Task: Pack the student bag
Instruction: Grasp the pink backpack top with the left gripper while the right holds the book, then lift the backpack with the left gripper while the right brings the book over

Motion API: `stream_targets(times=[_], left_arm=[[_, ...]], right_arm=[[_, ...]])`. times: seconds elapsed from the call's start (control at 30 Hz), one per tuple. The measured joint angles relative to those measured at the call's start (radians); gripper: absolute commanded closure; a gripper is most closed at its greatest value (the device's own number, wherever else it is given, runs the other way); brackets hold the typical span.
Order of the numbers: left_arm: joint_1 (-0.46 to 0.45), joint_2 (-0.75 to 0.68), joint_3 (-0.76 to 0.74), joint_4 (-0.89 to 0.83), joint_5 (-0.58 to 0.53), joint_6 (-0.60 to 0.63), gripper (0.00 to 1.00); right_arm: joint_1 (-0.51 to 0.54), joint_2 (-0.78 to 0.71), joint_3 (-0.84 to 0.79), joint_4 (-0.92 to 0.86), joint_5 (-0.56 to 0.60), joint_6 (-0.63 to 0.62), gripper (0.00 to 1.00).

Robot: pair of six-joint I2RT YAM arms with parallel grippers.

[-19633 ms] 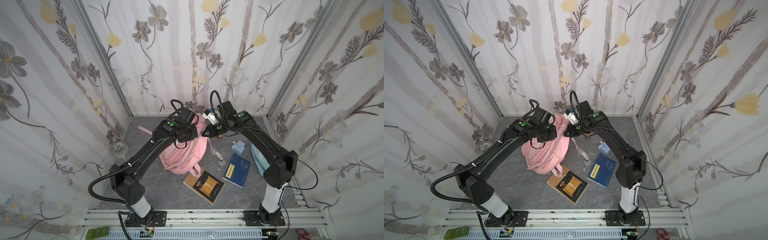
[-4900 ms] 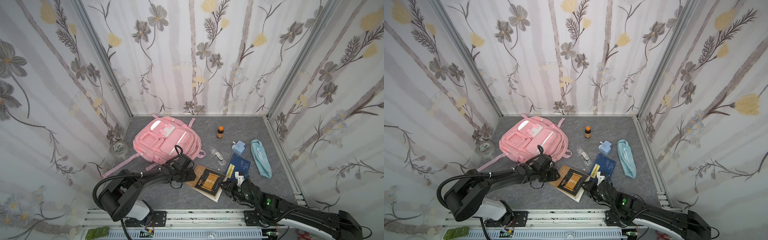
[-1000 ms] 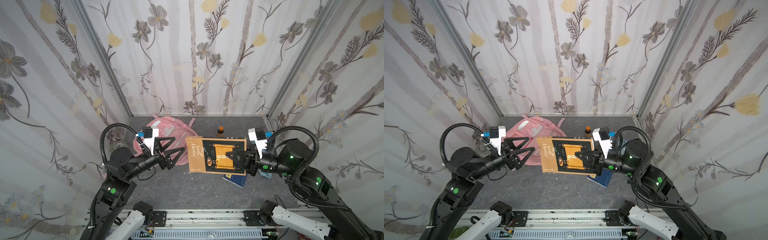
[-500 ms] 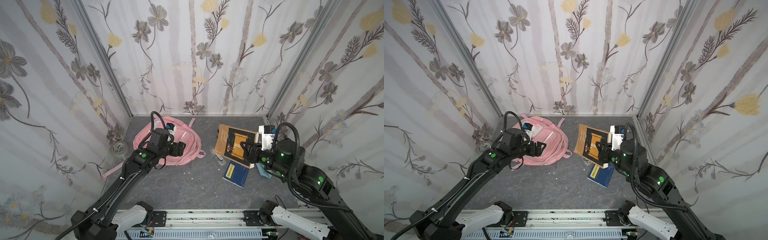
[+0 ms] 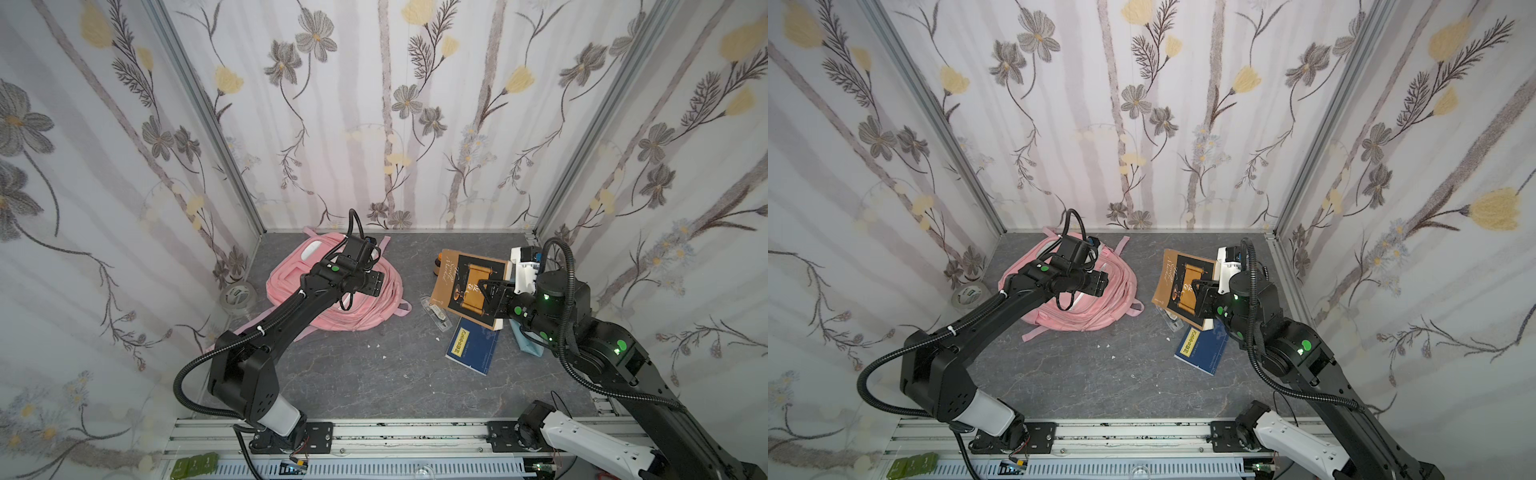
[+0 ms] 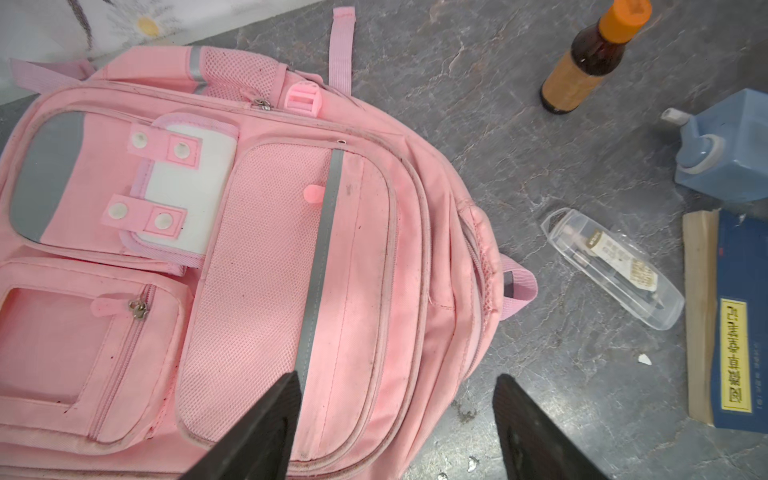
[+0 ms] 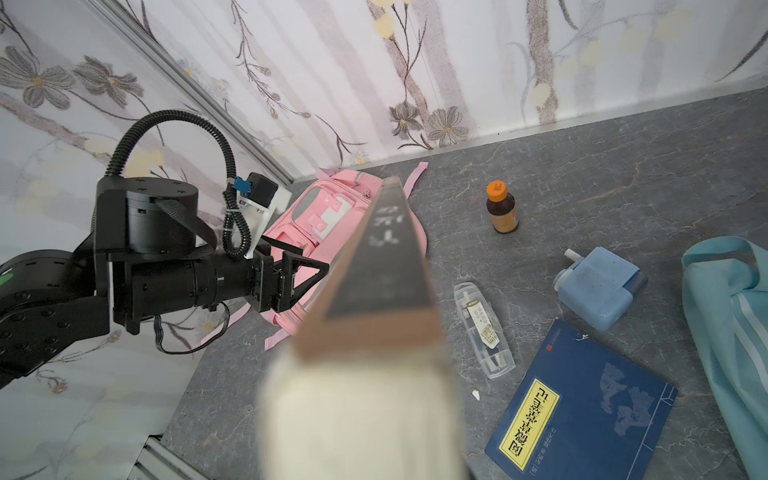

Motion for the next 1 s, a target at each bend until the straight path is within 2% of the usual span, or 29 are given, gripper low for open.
stream_targets(times=[0.27, 0.4, 0.67, 0.77, 0.93, 1.0], left_arm=[[0.000, 0.203, 0.146, -0.070, -0.025, 0.016, 0.33], [0.000, 0.288, 0.222, -0.110, -0.033, 0.017, 0.38], [0.000, 0.394, 0.309, -0.175, -0.048, 0.021, 0.42], [0.000, 0.410, 0.311, -0.180, -0.071, 0.024, 0.54], [0.000, 0.443, 0.322, -0.197, -0.103, 0.039, 0.59], [0.000, 0.447, 0.323, -0.203, -0.115, 0.043, 0.70]], right_arm=[[-0.079, 0.037, 0.000, 0.009, -0.078, -0.033, 1.00], [-0.116, 0.040, 0.000, 0.012, -0.103, -0.050, 1.00], [-0.188, 0.042, 0.000, 0.013, -0.146, -0.095, 1.00], [-0.212, 0.044, 0.000, 0.013, -0.167, -0.105, 1.00], [-0.244, 0.051, 0.008, 0.011, -0.190, -0.128, 1.00], [-0.256, 0.051, 0.009, 0.011, -0.193, -0.131, 1.00]])
